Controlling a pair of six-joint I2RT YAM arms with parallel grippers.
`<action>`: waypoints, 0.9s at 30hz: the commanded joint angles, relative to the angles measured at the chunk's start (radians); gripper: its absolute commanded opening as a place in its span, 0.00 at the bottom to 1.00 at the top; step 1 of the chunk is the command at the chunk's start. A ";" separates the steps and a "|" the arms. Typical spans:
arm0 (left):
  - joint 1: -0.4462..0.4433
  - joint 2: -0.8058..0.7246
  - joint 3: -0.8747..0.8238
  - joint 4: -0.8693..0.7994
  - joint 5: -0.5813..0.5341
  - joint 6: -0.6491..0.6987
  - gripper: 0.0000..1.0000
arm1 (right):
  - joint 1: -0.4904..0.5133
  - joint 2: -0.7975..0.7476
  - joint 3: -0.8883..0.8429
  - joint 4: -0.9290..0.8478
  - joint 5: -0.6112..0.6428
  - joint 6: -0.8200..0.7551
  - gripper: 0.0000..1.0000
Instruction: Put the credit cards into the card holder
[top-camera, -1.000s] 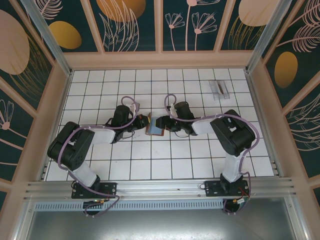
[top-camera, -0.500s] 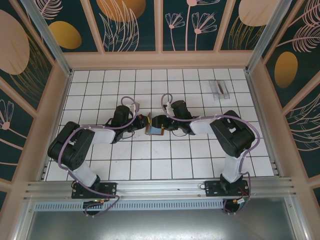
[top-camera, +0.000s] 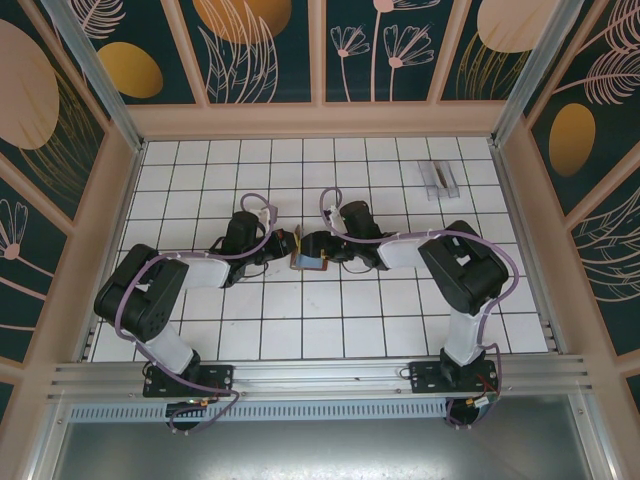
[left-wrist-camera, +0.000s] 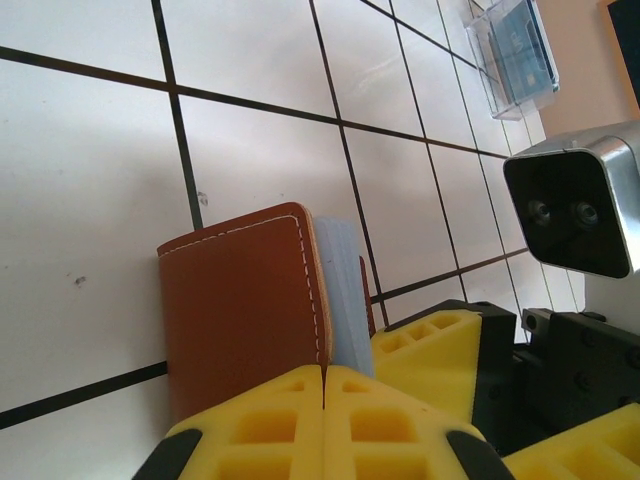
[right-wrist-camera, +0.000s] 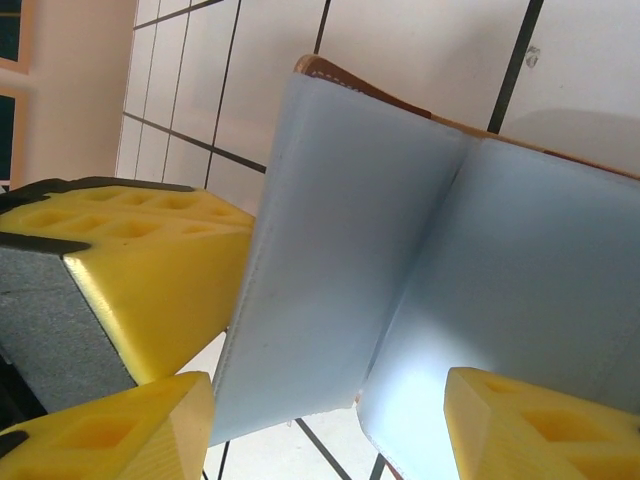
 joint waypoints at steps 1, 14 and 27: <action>0.006 0.004 -0.029 -0.066 -0.032 -0.012 0.00 | 0.008 0.017 0.031 0.006 -0.038 -0.009 0.63; 0.007 0.005 -0.034 -0.055 -0.023 -0.027 0.00 | 0.010 0.028 0.021 0.029 -0.056 0.001 0.65; 0.013 -0.028 -0.025 -0.091 -0.027 0.004 0.00 | 0.011 0.026 0.017 -0.138 0.261 -0.041 0.64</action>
